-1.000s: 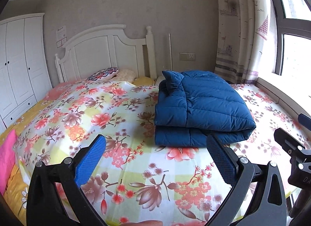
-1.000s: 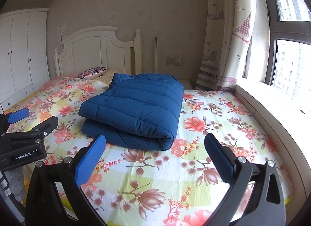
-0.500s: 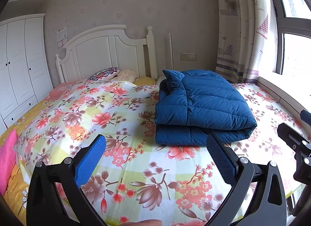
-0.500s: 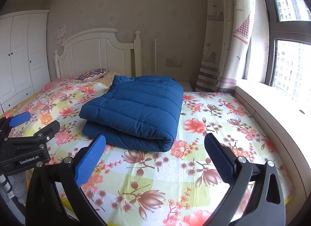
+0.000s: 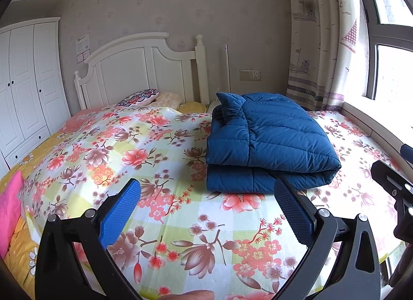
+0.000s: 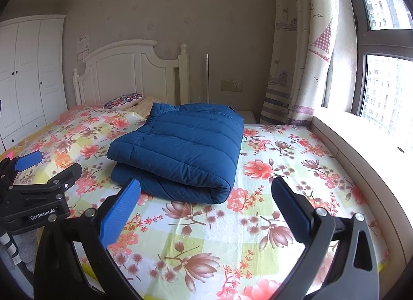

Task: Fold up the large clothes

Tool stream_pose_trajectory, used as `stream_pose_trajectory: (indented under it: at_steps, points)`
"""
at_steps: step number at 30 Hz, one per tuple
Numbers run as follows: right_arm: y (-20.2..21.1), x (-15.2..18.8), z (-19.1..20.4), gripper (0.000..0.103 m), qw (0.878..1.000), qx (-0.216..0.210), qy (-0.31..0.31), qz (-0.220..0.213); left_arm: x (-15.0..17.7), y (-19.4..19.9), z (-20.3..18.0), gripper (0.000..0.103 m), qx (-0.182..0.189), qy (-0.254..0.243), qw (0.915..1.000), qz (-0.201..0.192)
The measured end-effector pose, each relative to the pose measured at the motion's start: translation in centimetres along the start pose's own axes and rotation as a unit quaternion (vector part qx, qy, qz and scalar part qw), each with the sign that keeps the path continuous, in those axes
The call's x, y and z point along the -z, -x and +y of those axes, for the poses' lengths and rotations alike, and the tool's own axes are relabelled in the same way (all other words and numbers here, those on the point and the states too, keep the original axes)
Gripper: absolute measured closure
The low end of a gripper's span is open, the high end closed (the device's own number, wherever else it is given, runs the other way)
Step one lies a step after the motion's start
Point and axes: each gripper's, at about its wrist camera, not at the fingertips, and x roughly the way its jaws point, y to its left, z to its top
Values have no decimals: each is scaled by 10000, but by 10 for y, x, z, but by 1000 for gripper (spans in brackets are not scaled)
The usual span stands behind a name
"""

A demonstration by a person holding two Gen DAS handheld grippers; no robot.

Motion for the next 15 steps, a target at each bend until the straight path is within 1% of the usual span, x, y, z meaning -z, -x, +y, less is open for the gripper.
stream_pose_trajectory:
  at_steps: [15]
  points:
    - [0,1,4,2,10000,0,-2,9,1,0,0,4,-12,8,10000,-1]
